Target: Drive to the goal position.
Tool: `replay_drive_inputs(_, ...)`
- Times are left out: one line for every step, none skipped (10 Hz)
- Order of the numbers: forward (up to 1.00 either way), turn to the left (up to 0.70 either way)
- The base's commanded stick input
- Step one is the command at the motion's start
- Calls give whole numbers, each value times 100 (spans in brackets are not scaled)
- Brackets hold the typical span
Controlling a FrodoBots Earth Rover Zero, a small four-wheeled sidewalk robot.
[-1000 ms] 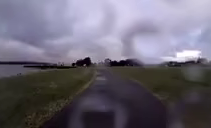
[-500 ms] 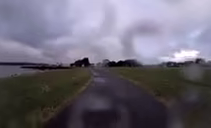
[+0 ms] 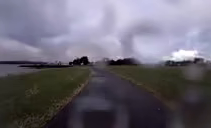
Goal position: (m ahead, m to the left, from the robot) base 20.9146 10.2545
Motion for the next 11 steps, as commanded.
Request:
replay_drive_inputs(70,0)
replay_drive_inputs(70,0)
replay_drive_inputs(70,0)
replay_drive_inputs(70,0)
replay_drive_inputs(70,0)
replay_drive_inputs(70,0)
replay_drive_inputs(70,0)
replay_drive_inputs(70,0)
replay_drive_inputs(70,0)
replay_drive_inputs(70,0)
replay_drive_inputs(70,0)
